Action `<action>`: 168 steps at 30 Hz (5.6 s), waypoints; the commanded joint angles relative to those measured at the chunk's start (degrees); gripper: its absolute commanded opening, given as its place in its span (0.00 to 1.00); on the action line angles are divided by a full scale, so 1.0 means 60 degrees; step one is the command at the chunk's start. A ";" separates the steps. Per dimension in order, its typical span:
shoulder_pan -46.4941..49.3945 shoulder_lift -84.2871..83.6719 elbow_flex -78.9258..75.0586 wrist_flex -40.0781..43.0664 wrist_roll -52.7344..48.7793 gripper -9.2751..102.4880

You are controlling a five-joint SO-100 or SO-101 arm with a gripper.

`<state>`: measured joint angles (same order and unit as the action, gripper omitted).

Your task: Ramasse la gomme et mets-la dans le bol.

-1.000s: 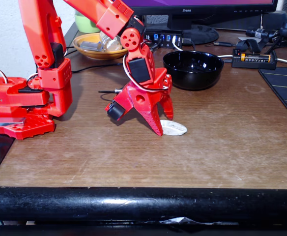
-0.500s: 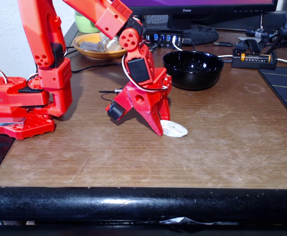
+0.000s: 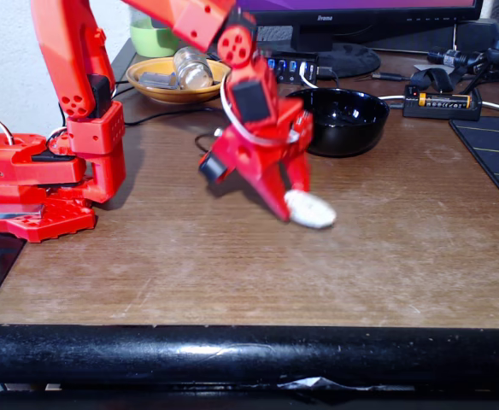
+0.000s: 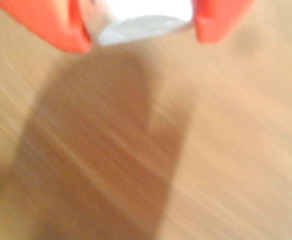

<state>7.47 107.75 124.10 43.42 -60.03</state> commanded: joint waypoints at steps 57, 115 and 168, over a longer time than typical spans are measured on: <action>-0.6987 0.0791 -0.5083 0.3647 0.6621 0.03; -0.5640 -0.4263 -0.9331 0.2988 0.7266 0.05; -0.0850 1.3271 0.3721 0.4131 0.7412 0.03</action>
<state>4.13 175.52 146.25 64.16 -16.79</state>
